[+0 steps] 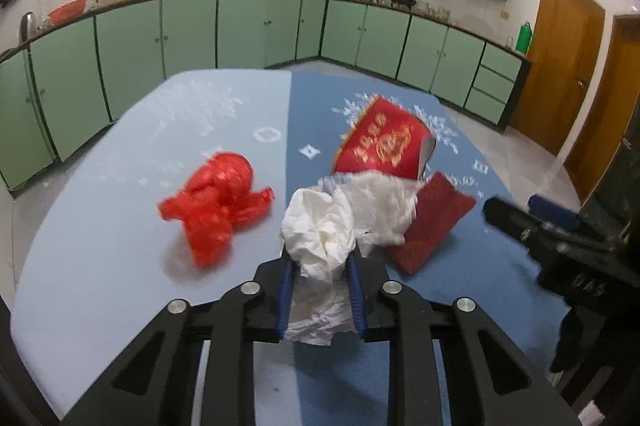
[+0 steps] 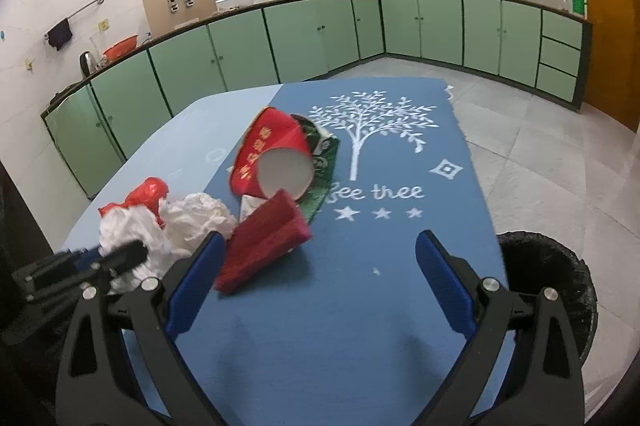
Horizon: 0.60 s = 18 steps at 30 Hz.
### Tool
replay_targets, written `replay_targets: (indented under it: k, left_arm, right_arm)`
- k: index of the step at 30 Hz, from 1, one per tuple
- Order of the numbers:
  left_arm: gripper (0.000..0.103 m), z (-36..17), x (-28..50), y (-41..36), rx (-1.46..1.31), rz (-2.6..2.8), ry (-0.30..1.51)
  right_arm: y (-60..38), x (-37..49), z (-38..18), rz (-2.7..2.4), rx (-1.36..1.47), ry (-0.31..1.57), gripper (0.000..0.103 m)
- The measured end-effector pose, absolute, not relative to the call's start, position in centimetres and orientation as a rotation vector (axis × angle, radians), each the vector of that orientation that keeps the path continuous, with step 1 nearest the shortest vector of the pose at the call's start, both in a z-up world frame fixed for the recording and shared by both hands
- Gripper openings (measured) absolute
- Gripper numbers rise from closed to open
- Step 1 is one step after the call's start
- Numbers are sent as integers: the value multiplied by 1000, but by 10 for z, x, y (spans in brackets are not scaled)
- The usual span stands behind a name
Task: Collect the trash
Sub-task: 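Grasp a white crumpled tissue with the left gripper while the right grasps another tissue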
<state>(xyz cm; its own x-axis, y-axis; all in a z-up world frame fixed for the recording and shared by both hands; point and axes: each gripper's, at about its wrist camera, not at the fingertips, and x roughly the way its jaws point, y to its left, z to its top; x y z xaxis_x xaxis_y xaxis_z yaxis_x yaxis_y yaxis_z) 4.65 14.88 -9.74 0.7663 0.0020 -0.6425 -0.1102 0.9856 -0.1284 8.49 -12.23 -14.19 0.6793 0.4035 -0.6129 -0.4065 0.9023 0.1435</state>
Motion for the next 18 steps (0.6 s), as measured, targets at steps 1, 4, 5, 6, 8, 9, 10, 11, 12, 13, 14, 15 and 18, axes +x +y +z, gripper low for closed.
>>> replay_targets:
  k: [1, 4, 5, 6, 8, 9, 10, 11, 12, 13, 14, 15, 18]
  left_arm:
    - [24, -94, 44, 151, -164, 67, 686]
    - [24, -82, 38, 162, -157, 101, 650]
    - [24, -80, 37, 165, -148, 114, 643]
    - [24, -78, 36, 170, -134, 137, 636]
    - [24, -79, 36, 179, -125, 173, 635]
    - [24, -80, 36, 184, -127, 188, 640]
    - [24, -84, 35, 192, -134, 204, 647]
    - [24, -86, 35, 197, -139, 218, 653]
    - [24, -87, 35, 200, -142, 227, 657]
    - [24, -89, 35, 205, -144, 239, 662]
    - [24, -90, 35, 210, -148, 250, 668]
    - [24, -91, 34, 213, -152, 255, 669]
    - [24, -94, 31, 220, -155, 264, 674]
  right_arm:
    - [-119, 85, -141, 464, -8, 684, 93]
    - [-105, 84, -137, 500, -25, 675, 93]
    - [-98, 84, -135, 517, -29, 671, 93]
    - [-94, 84, -134, 528, -32, 668, 93]
    - [-80, 83, -132, 559, -43, 663, 93]
    - [-75, 83, -132, 569, -48, 661, 93]
    - [-68, 83, -131, 583, -55, 659, 92]
    - [-63, 83, -131, 593, -58, 659, 91]
    - [-56, 83, -131, 610, -62, 661, 88]
    - [-49, 82, -131, 625, -68, 662, 85]
    - [-44, 82, -132, 635, -76, 666, 85]
    - [-38, 82, -133, 643, -82, 671, 84]
    - [-24, 81, -137, 672, -92, 692, 81]
